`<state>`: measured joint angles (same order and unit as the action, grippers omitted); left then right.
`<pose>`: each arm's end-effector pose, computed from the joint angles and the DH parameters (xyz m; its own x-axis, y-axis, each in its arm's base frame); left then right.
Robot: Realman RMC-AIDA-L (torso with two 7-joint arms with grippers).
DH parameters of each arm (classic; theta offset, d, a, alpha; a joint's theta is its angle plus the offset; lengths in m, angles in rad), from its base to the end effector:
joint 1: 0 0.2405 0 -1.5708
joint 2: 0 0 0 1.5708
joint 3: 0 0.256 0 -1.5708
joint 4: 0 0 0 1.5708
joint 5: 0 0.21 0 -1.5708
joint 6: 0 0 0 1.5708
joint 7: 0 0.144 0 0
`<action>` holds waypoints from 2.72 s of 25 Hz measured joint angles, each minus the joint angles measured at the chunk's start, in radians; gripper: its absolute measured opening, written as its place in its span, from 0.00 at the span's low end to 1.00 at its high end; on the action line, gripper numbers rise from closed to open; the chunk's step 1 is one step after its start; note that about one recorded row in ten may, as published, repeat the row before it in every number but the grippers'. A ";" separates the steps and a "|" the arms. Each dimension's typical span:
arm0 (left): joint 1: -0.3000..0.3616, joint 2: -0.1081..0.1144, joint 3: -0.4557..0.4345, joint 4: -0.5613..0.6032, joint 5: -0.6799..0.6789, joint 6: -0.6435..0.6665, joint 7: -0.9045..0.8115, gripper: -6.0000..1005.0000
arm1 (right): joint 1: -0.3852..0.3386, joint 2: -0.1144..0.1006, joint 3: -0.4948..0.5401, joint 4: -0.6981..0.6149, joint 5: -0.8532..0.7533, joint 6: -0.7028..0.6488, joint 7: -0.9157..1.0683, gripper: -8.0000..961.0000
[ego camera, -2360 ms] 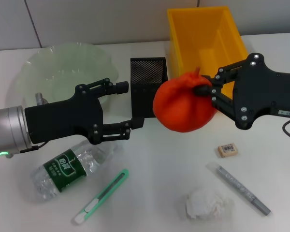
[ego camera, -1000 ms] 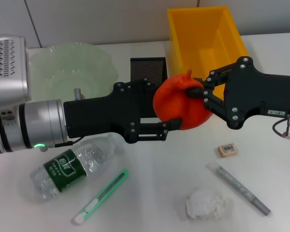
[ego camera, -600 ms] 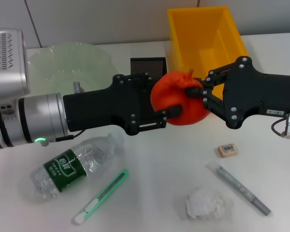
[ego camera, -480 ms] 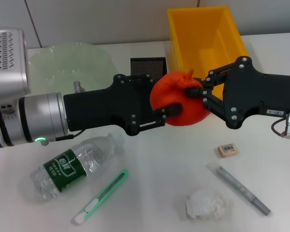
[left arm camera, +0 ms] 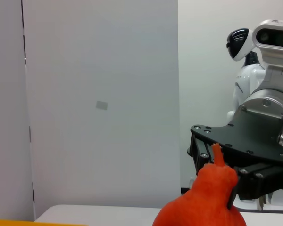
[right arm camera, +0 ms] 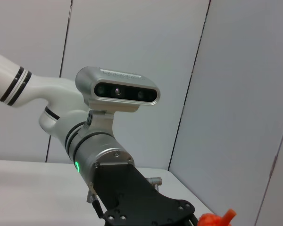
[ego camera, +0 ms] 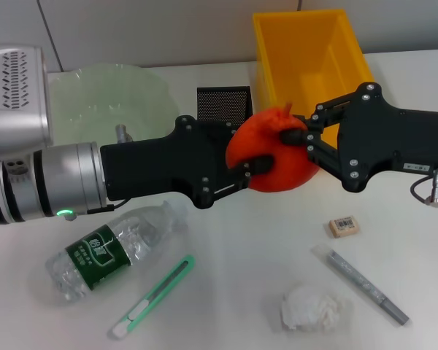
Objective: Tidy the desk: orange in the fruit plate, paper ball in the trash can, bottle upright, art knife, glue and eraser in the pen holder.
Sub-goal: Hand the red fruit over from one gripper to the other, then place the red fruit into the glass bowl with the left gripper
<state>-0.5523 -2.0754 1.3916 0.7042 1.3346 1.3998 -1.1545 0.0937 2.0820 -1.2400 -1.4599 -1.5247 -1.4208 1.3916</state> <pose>-0.1607 0.3327 -0.0505 0.7811 -0.0129 0.6243 0.0835 -0.9887 -0.1249 0.1851 0.2831 0.0540 0.8617 0.1500 -0.4848 -0.0906 -0.8945 -0.4378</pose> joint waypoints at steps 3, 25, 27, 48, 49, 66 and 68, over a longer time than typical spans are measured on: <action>0.000 0.000 0.000 0.000 0.000 -0.009 0.000 0.35 | -0.002 0.001 0.005 0.001 0.004 0.000 0.000 0.05; 0.006 0.000 0.000 -0.011 0.000 -0.082 0.003 0.19 | -0.042 0.001 0.143 0.001 0.049 -0.149 0.009 0.55; 0.008 0.000 0.000 -0.012 -0.001 -0.091 0.012 0.18 | -0.051 0.001 0.165 0.002 0.051 -0.151 0.009 0.64; 0.010 0.001 -0.078 -0.015 -0.151 -0.375 0.117 0.06 | -0.124 0.000 0.272 0.145 0.040 -0.190 -0.044 0.68; 0.010 0.001 -0.077 -0.015 -0.151 -0.396 0.117 0.06 | -0.125 0.000 0.275 0.150 0.040 -0.192 -0.048 0.68; 0.076 0.005 -0.133 -0.043 -0.154 -0.515 0.162 0.06 | -0.112 0.000 0.289 0.185 0.038 -0.198 -0.071 0.68; 0.077 0.005 -0.141 -0.050 -0.154 -0.523 0.171 0.06 | -0.109 0.000 0.288 0.186 0.038 -0.199 -0.071 0.68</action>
<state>-0.4754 -2.0705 1.2504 0.6539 1.1808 0.8768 -0.9834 -0.0151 2.0817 -0.9517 -1.2738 -1.4865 -1.6194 1.3205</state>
